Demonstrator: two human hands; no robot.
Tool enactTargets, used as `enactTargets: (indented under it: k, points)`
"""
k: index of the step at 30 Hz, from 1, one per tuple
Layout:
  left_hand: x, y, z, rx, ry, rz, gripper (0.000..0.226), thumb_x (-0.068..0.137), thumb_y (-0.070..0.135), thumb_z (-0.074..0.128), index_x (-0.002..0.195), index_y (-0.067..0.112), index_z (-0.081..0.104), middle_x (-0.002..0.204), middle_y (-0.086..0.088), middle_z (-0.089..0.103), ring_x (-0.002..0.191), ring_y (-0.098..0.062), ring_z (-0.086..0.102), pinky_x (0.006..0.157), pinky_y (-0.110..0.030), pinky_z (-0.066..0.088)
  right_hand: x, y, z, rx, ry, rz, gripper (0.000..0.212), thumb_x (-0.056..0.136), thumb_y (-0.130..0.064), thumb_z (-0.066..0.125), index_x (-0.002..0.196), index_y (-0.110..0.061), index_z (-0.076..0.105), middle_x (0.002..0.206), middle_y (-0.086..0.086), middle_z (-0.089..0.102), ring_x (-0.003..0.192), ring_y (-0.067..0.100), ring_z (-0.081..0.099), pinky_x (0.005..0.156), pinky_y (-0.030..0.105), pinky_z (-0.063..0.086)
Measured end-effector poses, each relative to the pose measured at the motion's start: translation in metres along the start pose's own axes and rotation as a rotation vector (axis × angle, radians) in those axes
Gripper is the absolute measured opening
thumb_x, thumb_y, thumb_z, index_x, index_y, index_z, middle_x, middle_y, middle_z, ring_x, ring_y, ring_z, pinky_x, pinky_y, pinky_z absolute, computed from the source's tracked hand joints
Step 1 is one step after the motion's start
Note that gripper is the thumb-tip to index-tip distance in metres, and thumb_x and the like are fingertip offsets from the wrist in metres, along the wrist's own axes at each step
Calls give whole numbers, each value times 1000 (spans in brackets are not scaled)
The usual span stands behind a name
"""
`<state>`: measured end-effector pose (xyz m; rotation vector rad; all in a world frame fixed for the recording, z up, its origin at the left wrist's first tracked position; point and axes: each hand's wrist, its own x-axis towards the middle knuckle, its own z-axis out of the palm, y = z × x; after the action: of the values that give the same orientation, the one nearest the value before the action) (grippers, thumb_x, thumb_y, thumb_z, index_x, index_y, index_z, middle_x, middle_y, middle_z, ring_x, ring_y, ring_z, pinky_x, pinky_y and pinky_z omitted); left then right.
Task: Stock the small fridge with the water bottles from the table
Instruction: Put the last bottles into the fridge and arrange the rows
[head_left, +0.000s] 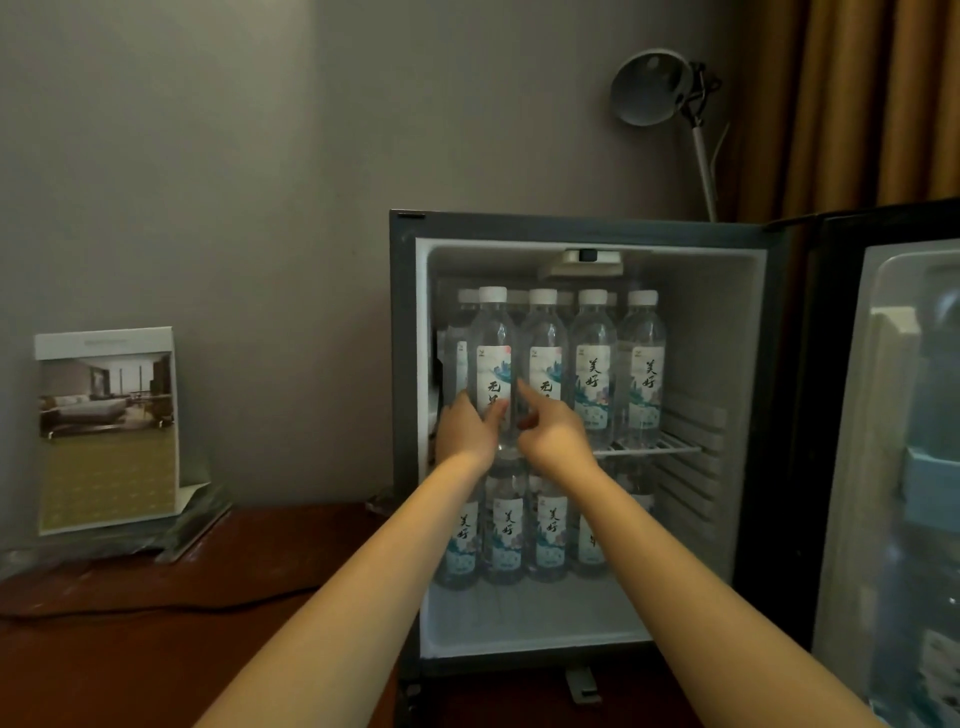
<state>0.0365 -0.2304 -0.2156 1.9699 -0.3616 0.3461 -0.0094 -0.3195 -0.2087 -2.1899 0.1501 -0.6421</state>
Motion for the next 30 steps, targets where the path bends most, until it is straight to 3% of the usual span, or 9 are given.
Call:
enactTargets:
  k: [3,7,11,13,16,22,25,27,30]
  points:
    - [2,1,1,39,-3,23,56,91,46,49,134,11,42,134,-14,49,122,-30,49,100,-47,43,4,-5,-1,-31,-39,34,71,86,4,43,146,-30,27,129,8,56,63,11,50,52,22,41]
    - [0,6,-3,146,-23,-3,60,93,44,45,140,9,33,142,-19,37,127,-35,42,104,-46,39,3,-2,-4,-1,-32,-16,58,86,2,44,140,-19,41,101,6,60,60,13,50,51,22,40]
    - [-8,10,-3,170,81,112,68,94,28,51,148,18,12,148,-15,25,129,-33,40,101,-43,38,-1,-1,-8,219,84,-49,55,84,4,45,136,-13,47,122,12,62,84,20,63,65,25,50]
    - [-9,10,0,164,123,178,72,91,23,57,148,20,12,146,-13,28,128,-31,41,100,-42,39,2,-4,-9,345,74,-13,58,84,5,46,139,-13,43,134,9,54,109,21,59,84,27,51]
    - [-2,9,2,99,127,155,75,86,21,64,146,20,20,143,-11,34,126,-32,44,100,-44,40,5,-9,-8,470,24,60,60,83,7,49,139,-13,43,138,8,51,124,23,49,102,38,45]
    - [0,10,5,121,97,161,75,88,19,60,148,19,14,148,-11,27,128,-32,42,102,-42,39,9,-5,-14,506,40,79,50,80,5,55,127,-11,56,126,11,60,116,25,56,100,40,47]
    - [-2,9,3,137,43,141,81,90,18,58,150,20,4,151,-13,19,129,-33,40,104,-44,37,-2,9,-27,445,295,18,28,87,-1,54,110,-15,62,106,3,66,93,16,62,82,28,54]
    - [-4,8,3,135,40,119,84,89,20,60,149,20,0,153,-15,16,130,-34,40,104,-44,37,-8,24,-43,327,570,-7,31,87,0,53,116,-13,56,105,1,58,94,16,59,75,23,49]
    - [-7,6,6,177,59,113,83,90,22,59,148,16,0,152,-16,18,131,-35,39,102,-42,39,6,54,-71,135,722,89,56,86,-8,61,137,-7,37,132,16,48,124,32,45,101,43,41]
